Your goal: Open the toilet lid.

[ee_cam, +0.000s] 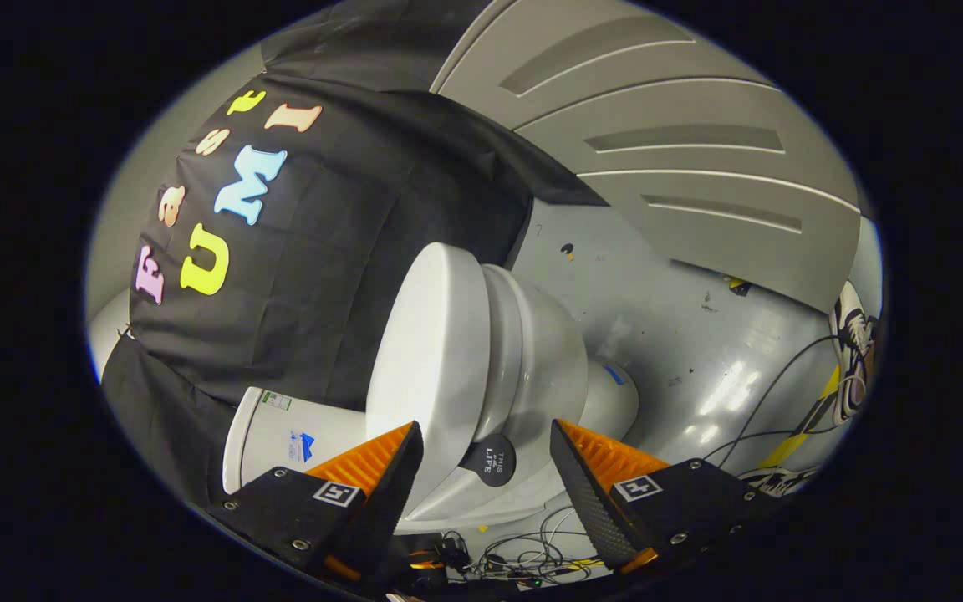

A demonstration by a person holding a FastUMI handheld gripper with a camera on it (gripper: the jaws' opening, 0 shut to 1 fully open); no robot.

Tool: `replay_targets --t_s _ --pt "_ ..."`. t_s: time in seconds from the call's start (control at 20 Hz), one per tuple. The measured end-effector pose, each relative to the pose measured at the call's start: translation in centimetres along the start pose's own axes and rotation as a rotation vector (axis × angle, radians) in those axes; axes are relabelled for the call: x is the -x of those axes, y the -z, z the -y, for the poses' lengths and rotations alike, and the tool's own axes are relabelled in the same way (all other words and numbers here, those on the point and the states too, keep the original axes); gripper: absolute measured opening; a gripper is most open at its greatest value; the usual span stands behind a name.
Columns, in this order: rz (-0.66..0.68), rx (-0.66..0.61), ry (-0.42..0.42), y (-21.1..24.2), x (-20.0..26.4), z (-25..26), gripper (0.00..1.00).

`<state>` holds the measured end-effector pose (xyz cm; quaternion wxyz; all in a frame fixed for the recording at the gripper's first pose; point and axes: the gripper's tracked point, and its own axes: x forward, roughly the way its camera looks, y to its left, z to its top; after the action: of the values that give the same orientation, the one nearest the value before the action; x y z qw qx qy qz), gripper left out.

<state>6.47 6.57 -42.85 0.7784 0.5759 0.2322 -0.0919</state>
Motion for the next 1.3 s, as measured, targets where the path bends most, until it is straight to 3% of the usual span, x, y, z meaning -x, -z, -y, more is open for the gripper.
replay_targets --t_s 0.15,0.35,0.5,0.9,1.3 --pt "-0.028 -0.059 -0.058 0.8 -1.2 -0.3 0.9" --pt "-0.035 -0.109 -0.078 1.4 -2.2 0.0 0.75" --pt "-0.02 -0.167 -0.124 1.2 -2.7 -0.3 0.57" --pt "-0.041 -0.237 -0.128 2.3 -3.5 0.5 0.15" --pt "0.039 -0.222 -0.034 1.9 -3.0 -0.5 0.0"
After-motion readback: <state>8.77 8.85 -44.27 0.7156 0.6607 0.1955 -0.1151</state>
